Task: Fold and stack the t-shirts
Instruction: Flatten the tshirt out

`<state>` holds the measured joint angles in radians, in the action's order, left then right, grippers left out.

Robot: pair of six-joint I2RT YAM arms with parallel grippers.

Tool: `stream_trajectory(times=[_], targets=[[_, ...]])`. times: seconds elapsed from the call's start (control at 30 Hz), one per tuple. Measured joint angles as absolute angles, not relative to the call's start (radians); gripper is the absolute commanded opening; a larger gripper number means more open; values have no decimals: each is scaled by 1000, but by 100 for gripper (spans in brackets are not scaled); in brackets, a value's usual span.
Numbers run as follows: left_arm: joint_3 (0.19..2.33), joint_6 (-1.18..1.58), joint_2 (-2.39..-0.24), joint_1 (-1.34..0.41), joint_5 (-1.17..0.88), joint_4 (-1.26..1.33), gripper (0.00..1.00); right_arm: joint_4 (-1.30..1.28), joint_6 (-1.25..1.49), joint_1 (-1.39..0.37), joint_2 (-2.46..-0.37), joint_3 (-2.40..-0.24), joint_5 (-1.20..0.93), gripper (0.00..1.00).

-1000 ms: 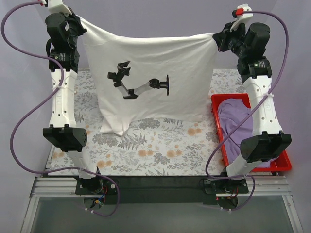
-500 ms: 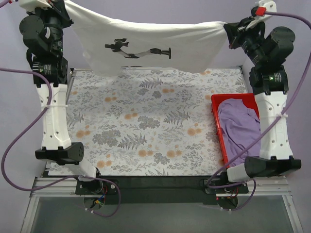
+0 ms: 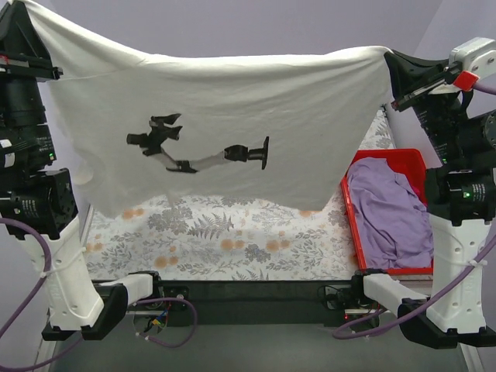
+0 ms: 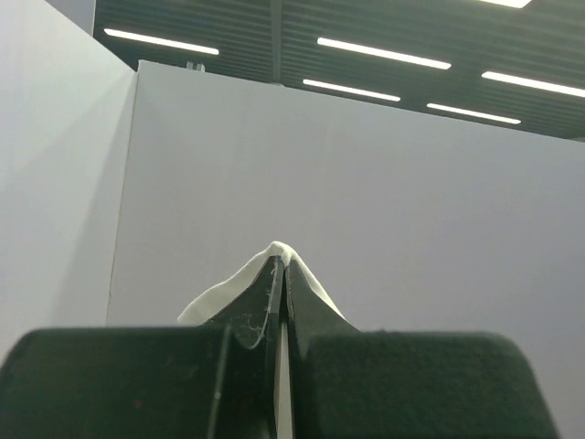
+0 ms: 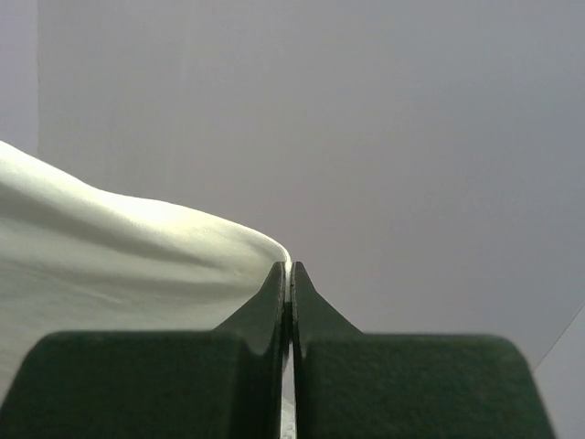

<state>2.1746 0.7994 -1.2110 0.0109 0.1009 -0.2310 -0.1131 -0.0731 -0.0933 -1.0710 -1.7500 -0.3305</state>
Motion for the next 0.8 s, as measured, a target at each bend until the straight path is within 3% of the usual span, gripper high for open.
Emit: stream_trajectory(times=[0.2, 0.43, 0.63, 0.8], targets=[[2088, 782, -1259, 11, 89, -191, 0, -94, -86, -99, -1089, -1676, -332, 1], [1819, 789, -1465, 11, 59, -128, 0, -49, -77, -100, -1203, -1459, -323, 1], [1596, 820, -1783, 11, 44, -57, 0, -9, -78, -99, -1485, -1311, -279, 1], [1567, 839, -2013, 11, 26, 5, 0, 29, -84, -91, -1771, -1359, -265, 1]])
